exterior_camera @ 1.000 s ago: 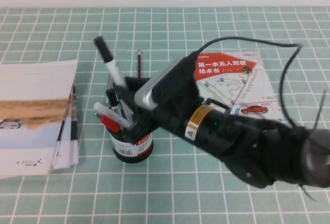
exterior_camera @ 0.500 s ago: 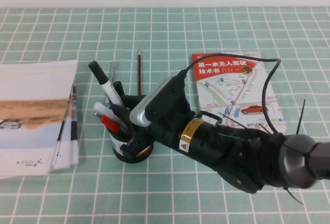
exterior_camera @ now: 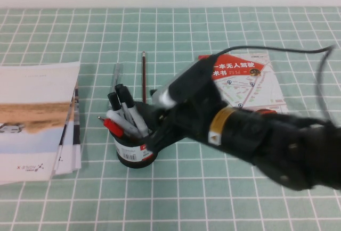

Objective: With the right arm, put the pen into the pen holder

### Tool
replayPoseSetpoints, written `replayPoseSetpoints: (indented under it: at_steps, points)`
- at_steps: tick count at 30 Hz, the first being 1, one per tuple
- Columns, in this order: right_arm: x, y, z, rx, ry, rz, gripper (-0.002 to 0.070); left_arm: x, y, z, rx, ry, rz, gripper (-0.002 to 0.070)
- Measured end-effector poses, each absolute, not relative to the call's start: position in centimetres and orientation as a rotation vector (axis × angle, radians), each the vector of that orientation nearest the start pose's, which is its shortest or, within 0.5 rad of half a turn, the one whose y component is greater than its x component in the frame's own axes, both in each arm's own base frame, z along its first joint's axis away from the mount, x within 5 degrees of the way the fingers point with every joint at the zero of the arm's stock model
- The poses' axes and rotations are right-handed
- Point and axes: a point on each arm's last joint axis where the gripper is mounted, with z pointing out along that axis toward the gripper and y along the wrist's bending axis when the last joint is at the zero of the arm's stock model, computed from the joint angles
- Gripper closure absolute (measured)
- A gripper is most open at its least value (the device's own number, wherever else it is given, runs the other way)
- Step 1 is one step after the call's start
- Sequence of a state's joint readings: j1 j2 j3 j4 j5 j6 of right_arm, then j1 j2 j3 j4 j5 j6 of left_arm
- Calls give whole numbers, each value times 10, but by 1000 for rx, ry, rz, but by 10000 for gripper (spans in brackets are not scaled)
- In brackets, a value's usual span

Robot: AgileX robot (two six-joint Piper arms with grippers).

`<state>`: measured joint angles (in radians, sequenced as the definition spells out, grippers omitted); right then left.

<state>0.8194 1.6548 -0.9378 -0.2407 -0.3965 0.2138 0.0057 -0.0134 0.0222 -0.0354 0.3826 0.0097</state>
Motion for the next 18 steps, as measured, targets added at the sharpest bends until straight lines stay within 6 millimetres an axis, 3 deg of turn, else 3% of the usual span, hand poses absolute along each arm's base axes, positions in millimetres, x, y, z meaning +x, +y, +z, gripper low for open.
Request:
replayPoseSetpoints:
  at_steps: [4,7,10,18]
  points:
    - [227,247,284,-803,1780,579,594,52,-1,172,-18,1875,-24,679]
    - [213,226,304,-799,1846,515,664,52,-1,172,-18,1875,-24,679]
    - [199,206,317,-792,1912,459,685,52,-1,172,-18,1875,-24,679]
    - [160,163,306,-731,2086,465,694,52,-1,172,-18,1875,-24,679]
